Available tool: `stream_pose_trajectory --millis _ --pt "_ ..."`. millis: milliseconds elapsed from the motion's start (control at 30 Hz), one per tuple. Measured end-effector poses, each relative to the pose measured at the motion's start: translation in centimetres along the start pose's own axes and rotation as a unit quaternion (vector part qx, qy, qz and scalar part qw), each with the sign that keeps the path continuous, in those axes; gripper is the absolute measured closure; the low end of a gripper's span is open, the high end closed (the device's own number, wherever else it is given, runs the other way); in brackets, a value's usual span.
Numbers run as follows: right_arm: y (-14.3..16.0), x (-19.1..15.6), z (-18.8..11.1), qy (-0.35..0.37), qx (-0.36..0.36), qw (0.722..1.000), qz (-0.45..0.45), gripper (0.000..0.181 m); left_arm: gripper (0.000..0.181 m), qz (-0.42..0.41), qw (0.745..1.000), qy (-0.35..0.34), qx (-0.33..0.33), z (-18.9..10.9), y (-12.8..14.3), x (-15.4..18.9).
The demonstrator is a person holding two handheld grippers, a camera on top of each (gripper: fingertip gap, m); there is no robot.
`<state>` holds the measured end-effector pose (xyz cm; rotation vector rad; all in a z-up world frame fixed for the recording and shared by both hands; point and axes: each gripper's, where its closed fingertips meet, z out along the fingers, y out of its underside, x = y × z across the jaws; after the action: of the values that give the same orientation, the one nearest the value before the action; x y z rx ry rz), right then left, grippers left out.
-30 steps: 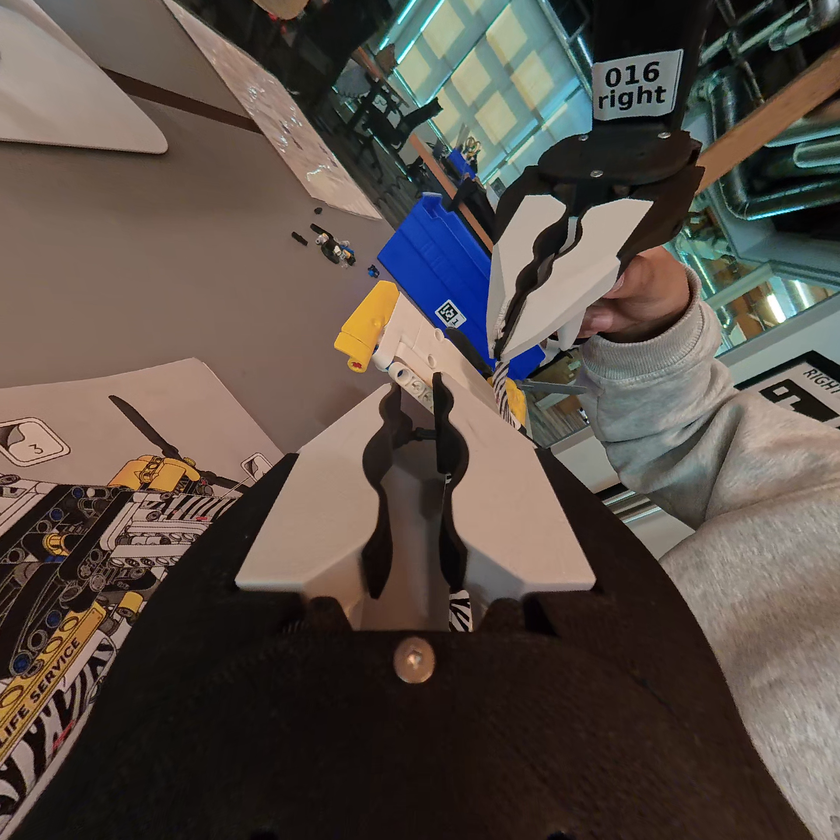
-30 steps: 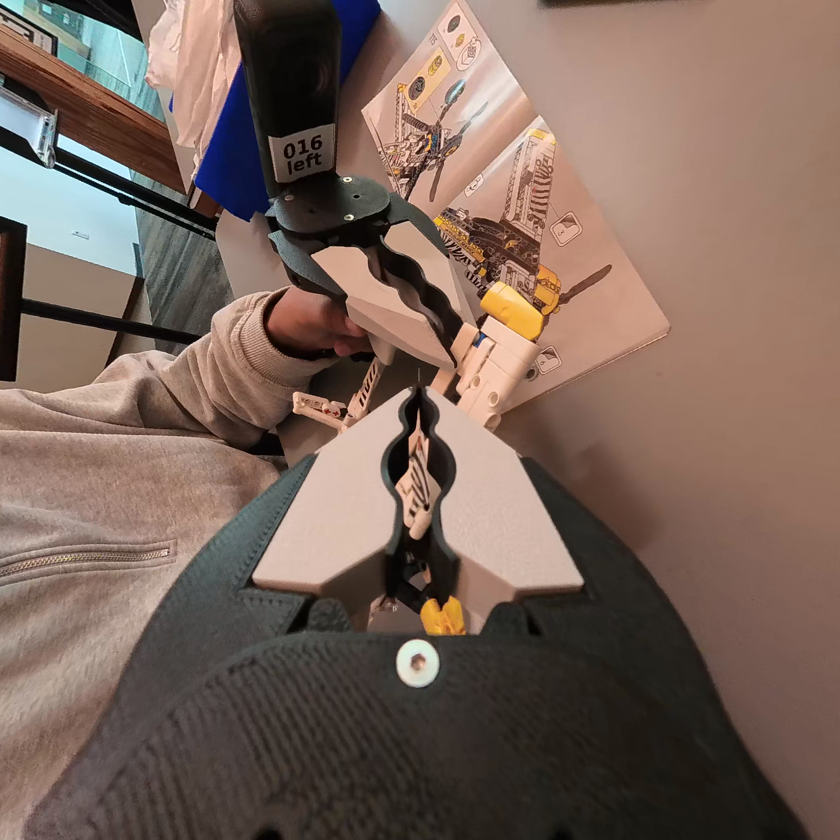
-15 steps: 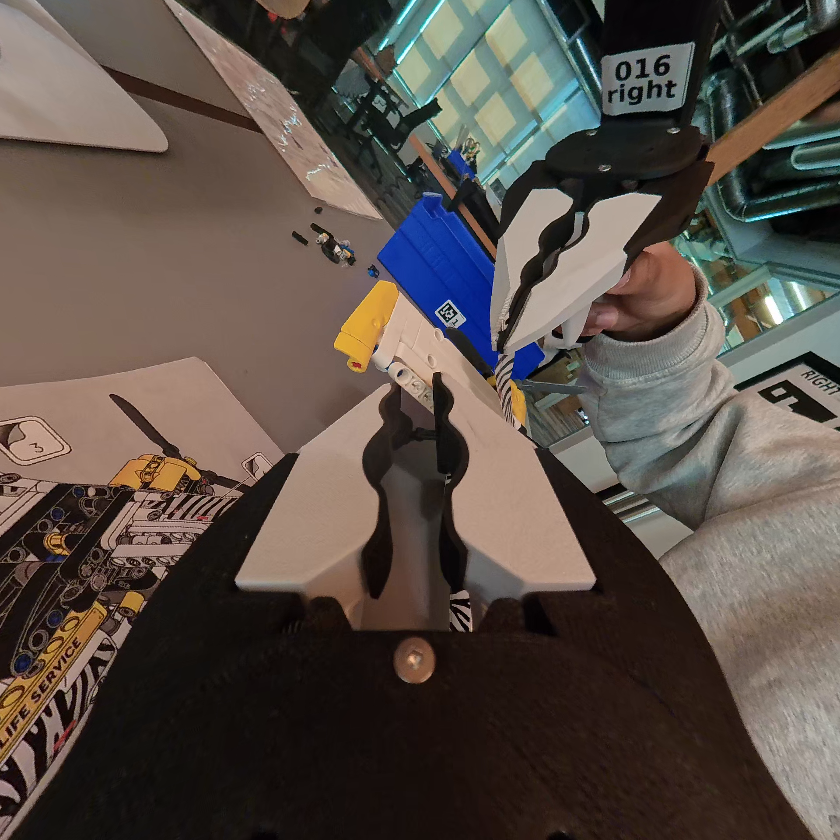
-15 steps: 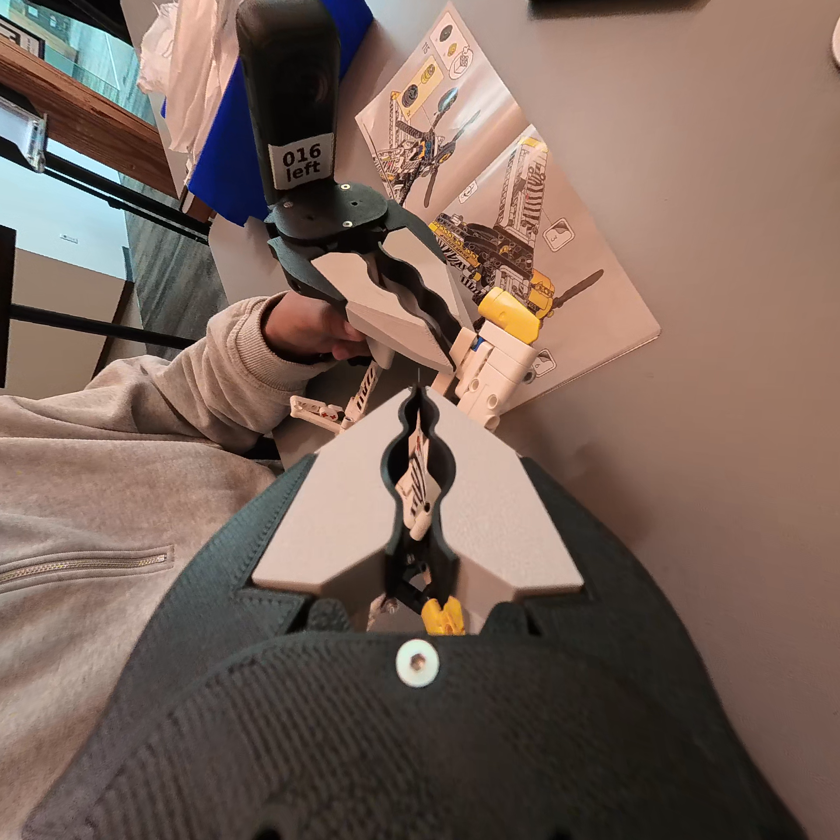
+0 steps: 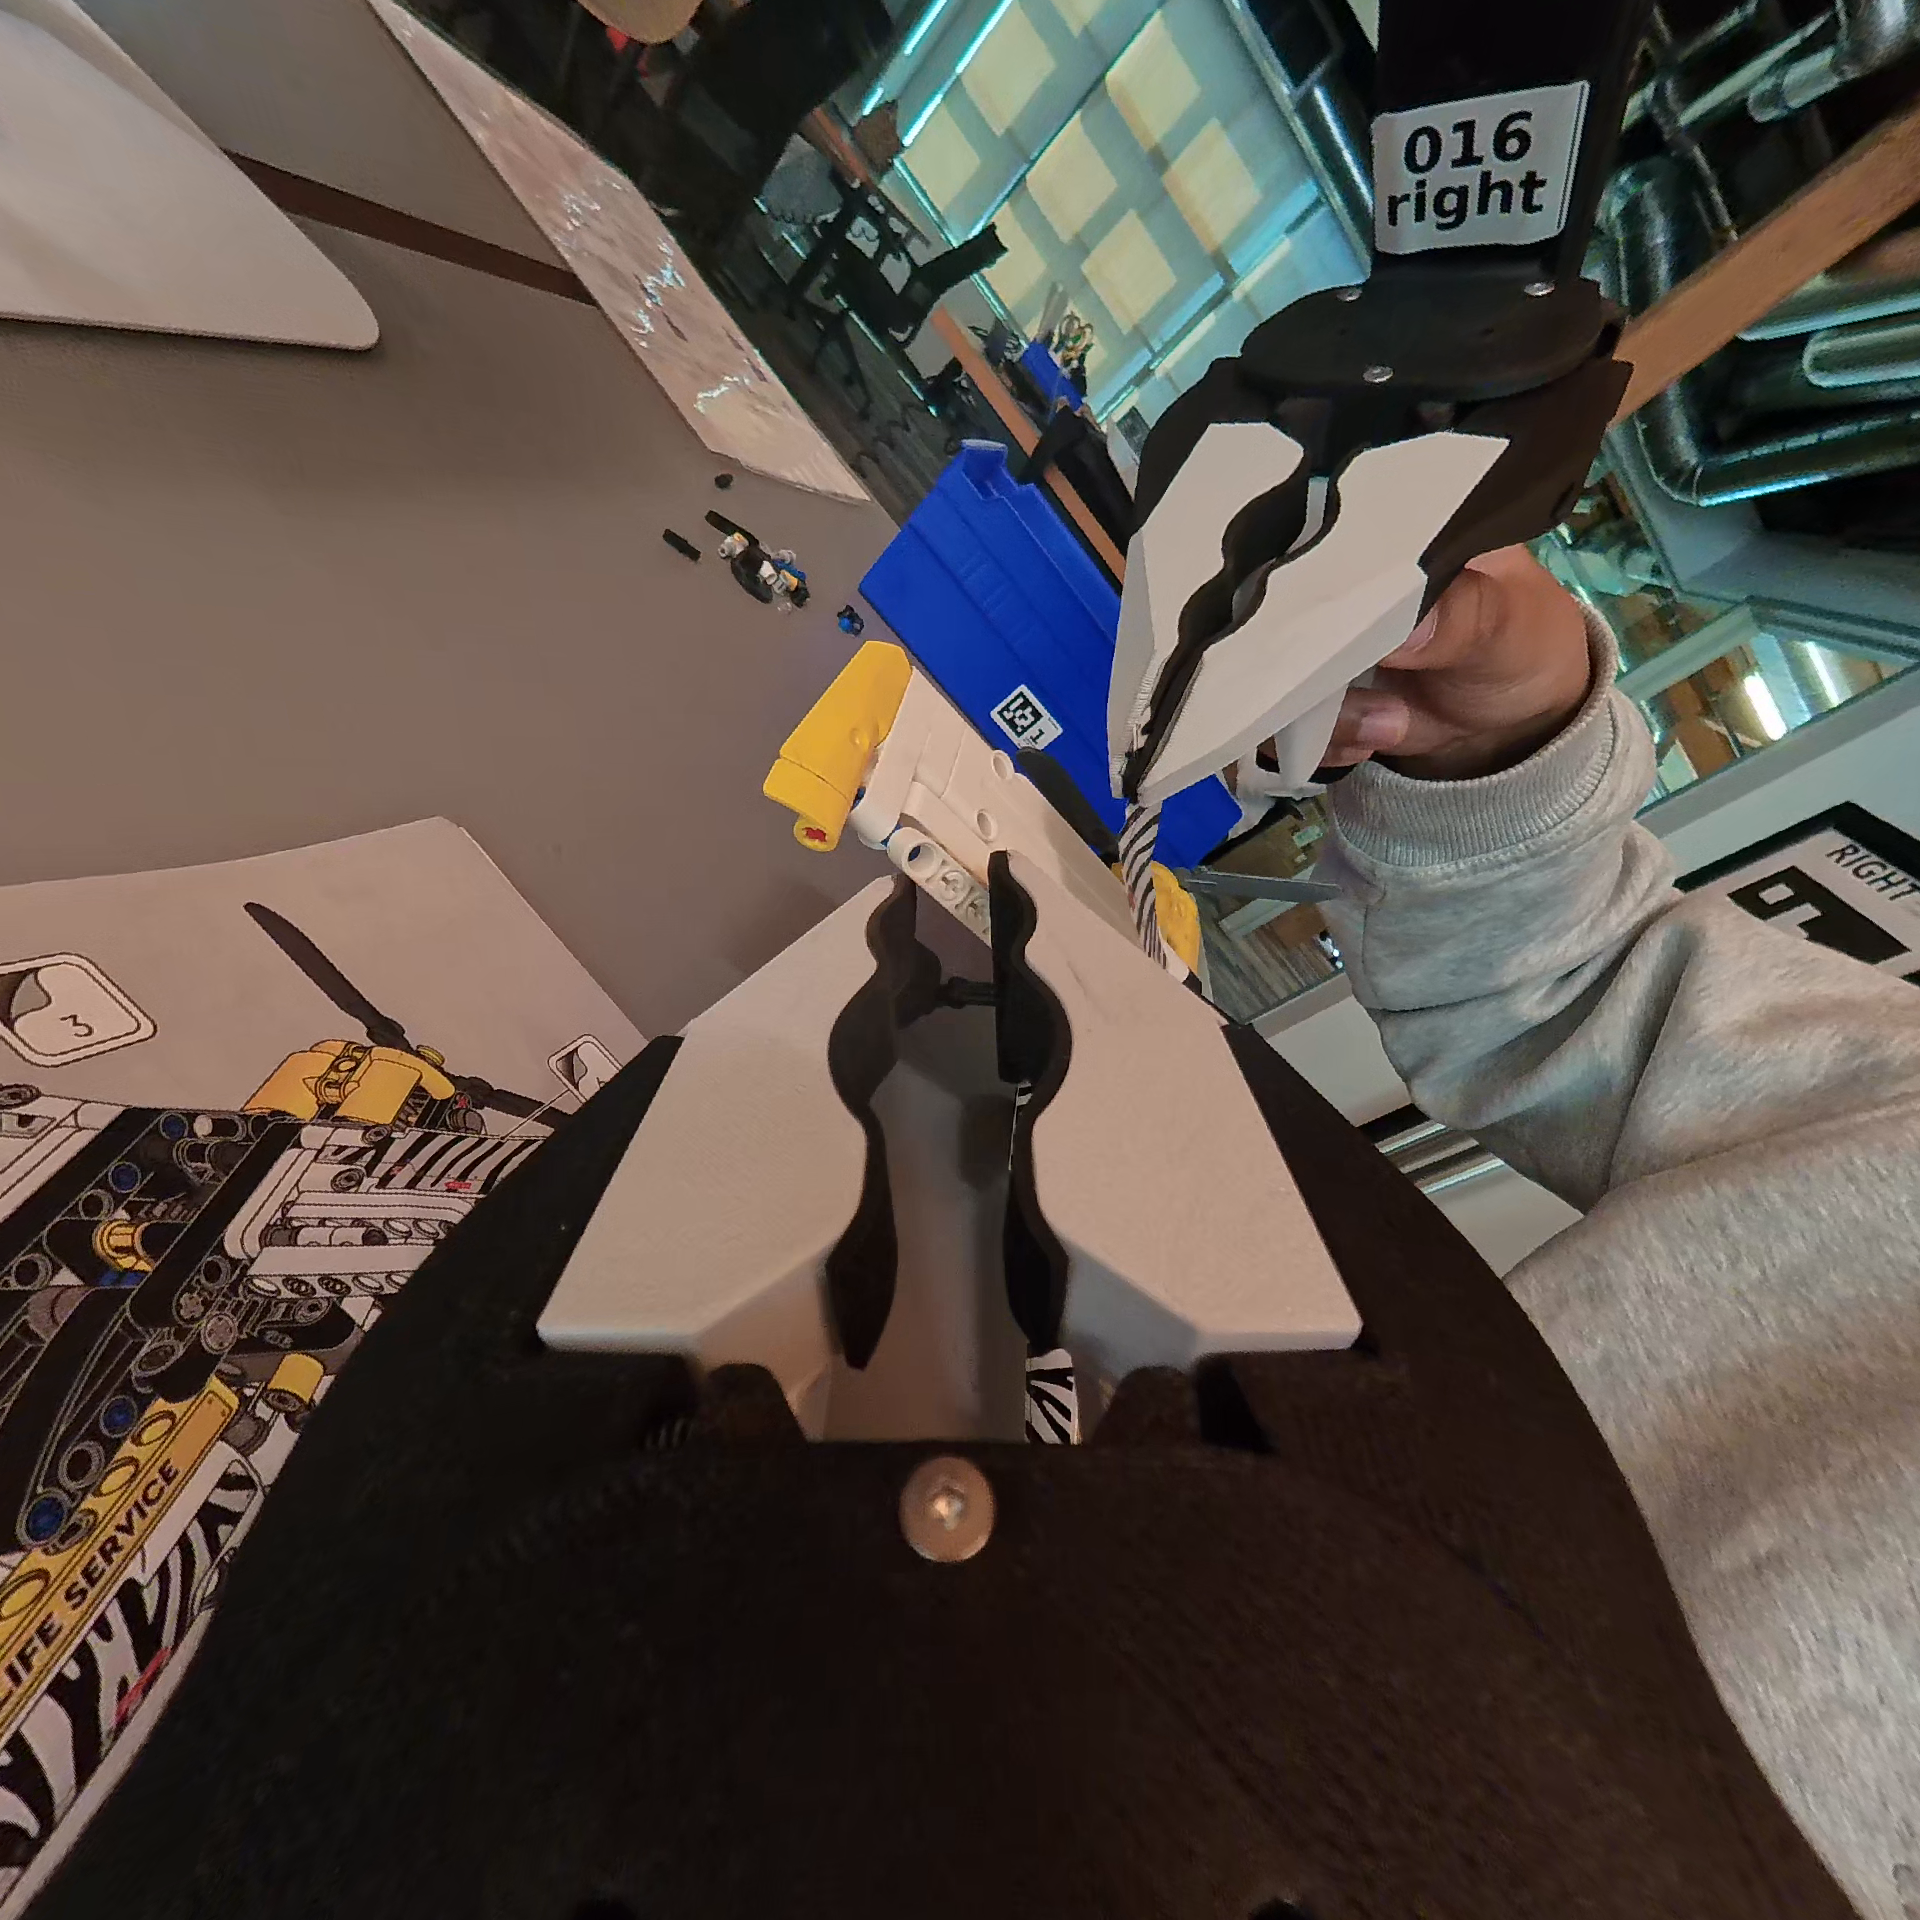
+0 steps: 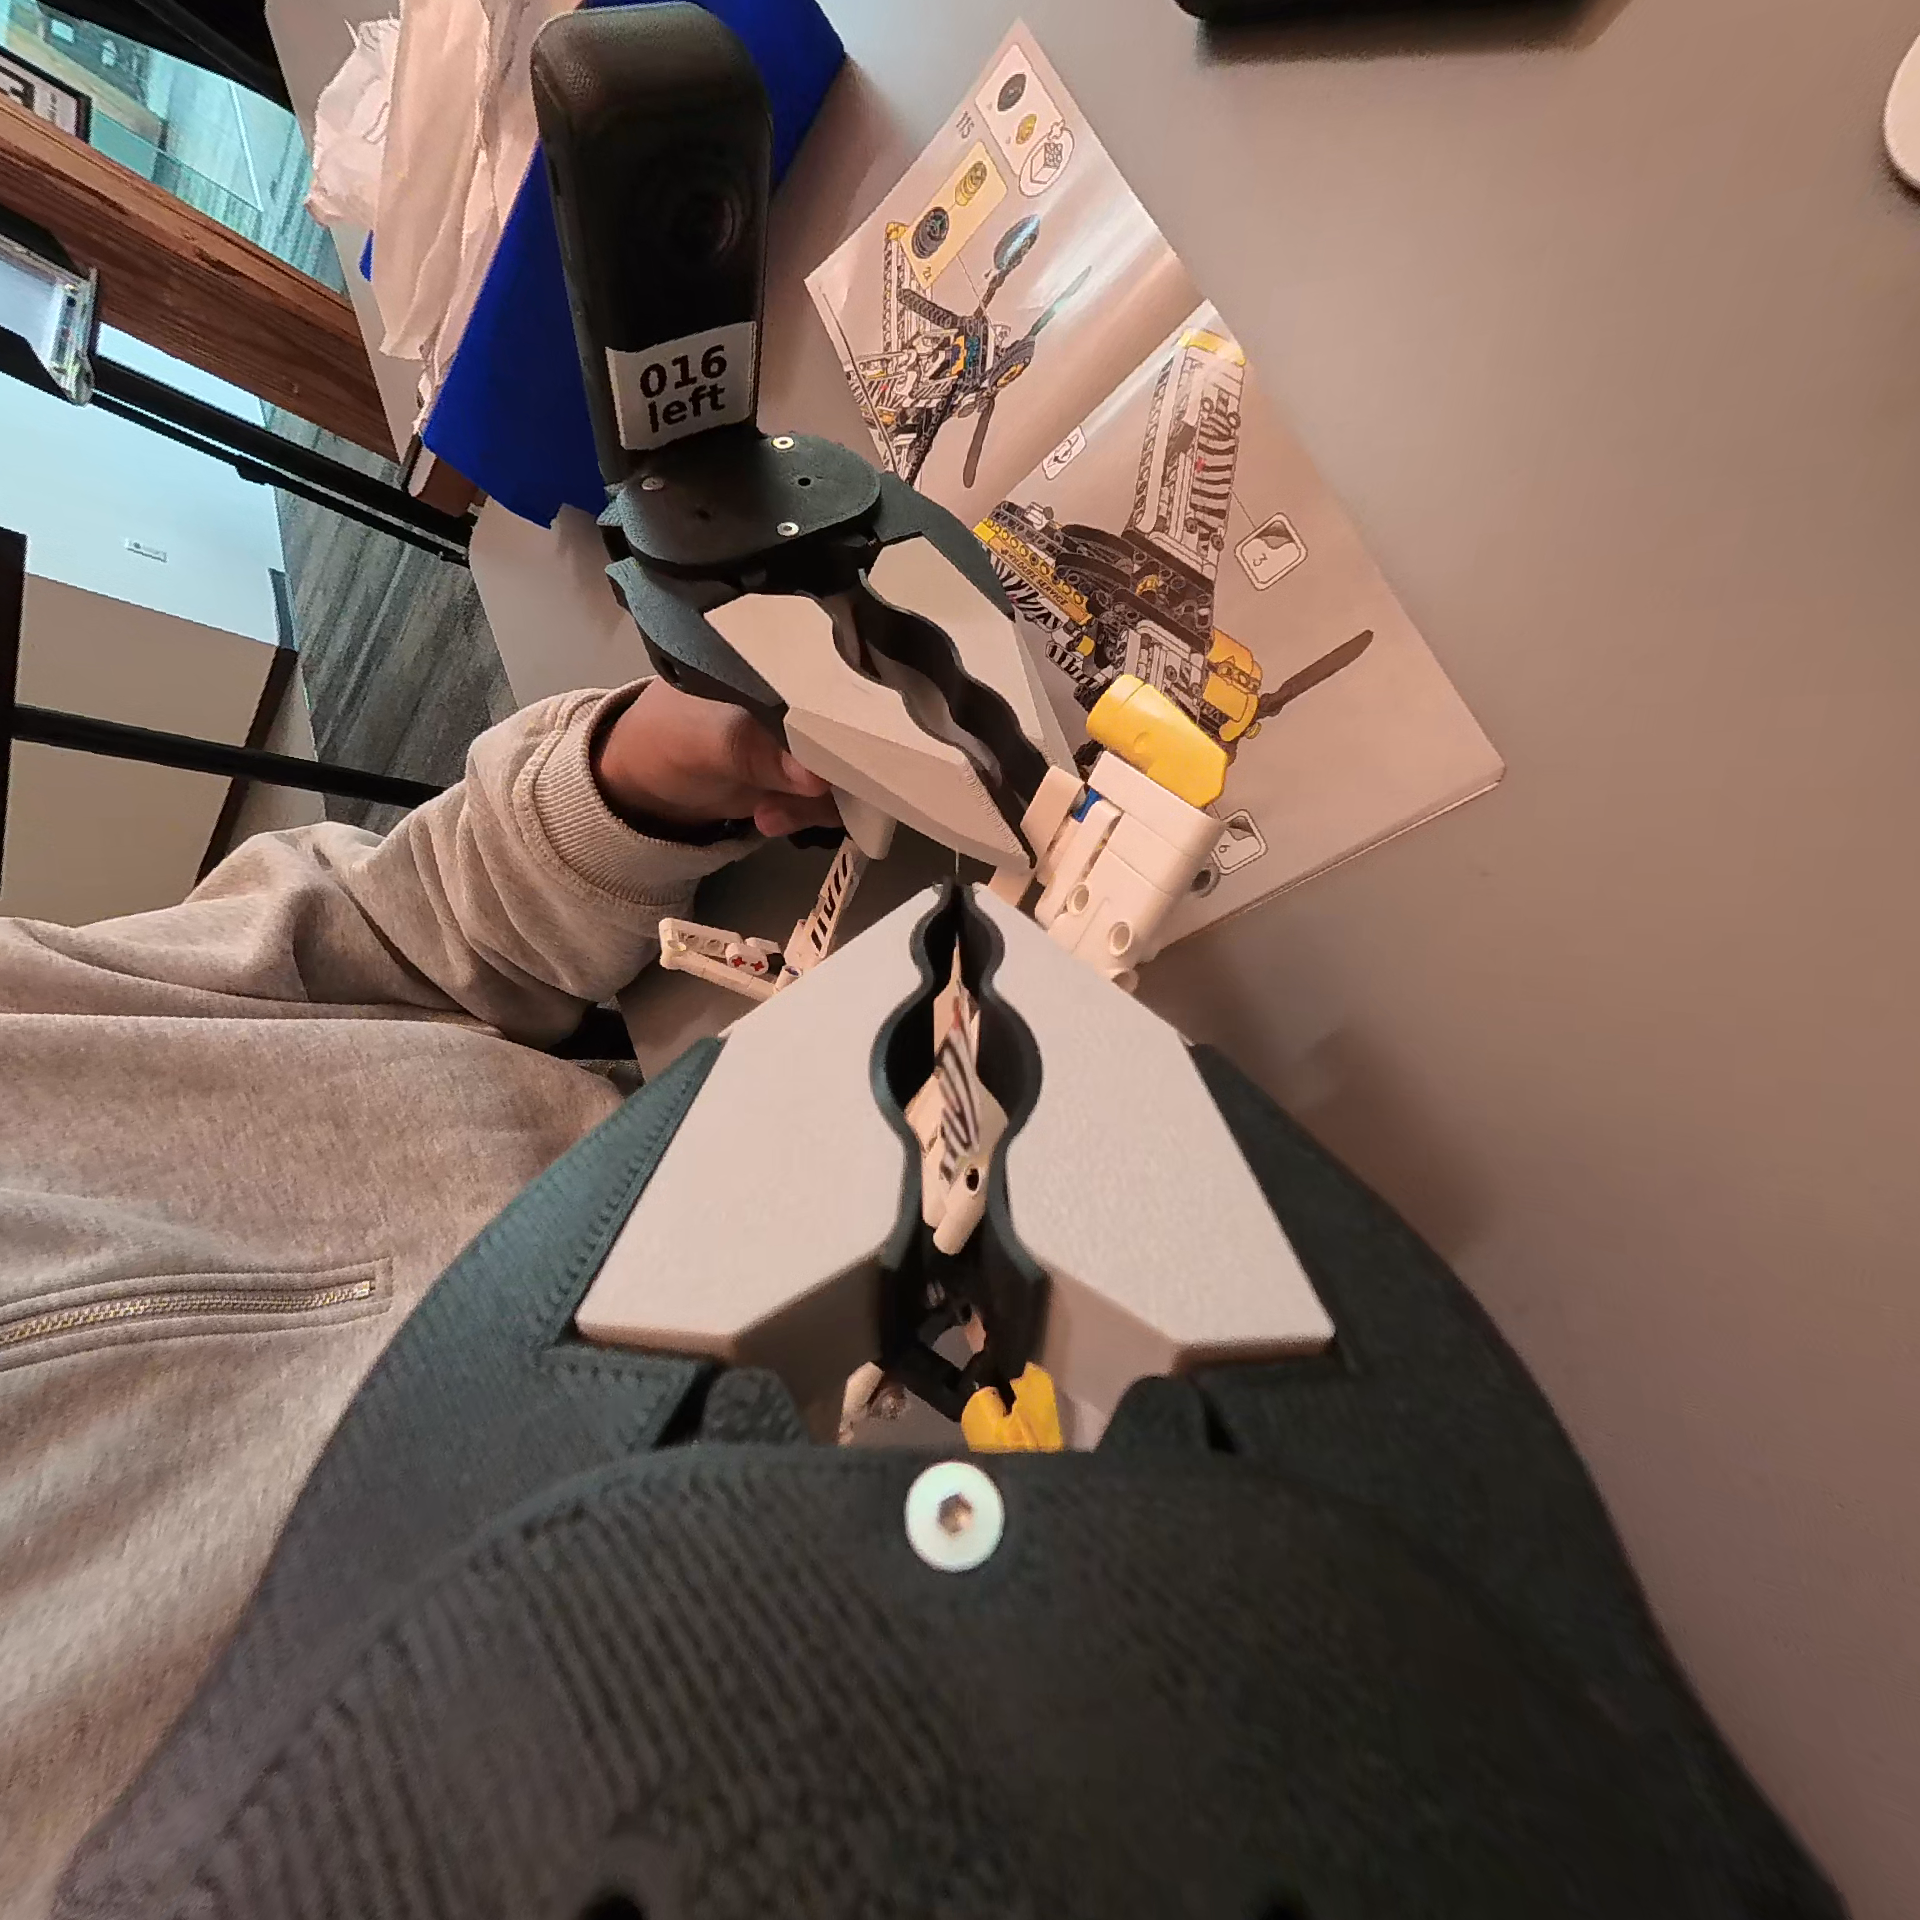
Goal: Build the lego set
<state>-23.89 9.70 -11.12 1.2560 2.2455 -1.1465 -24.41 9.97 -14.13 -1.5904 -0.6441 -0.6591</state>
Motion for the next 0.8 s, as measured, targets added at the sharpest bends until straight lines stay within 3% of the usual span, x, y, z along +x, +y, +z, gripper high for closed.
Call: stream_pose_trajectory --millis 600,800 --pt "0.2 -0.2 0.2 -0.008 -0.007 1.000 -0.001 0.181 0.169 -0.001 1.000 0.000 0.000 0.0 0.0 -0.1" --pt "0.0 -2.4 -0.4 -0.059 0.002 0.998 0.000 0.181 0.169 -0.002 1.000 -0.001 0.000 0.0 0.0 -0.2"
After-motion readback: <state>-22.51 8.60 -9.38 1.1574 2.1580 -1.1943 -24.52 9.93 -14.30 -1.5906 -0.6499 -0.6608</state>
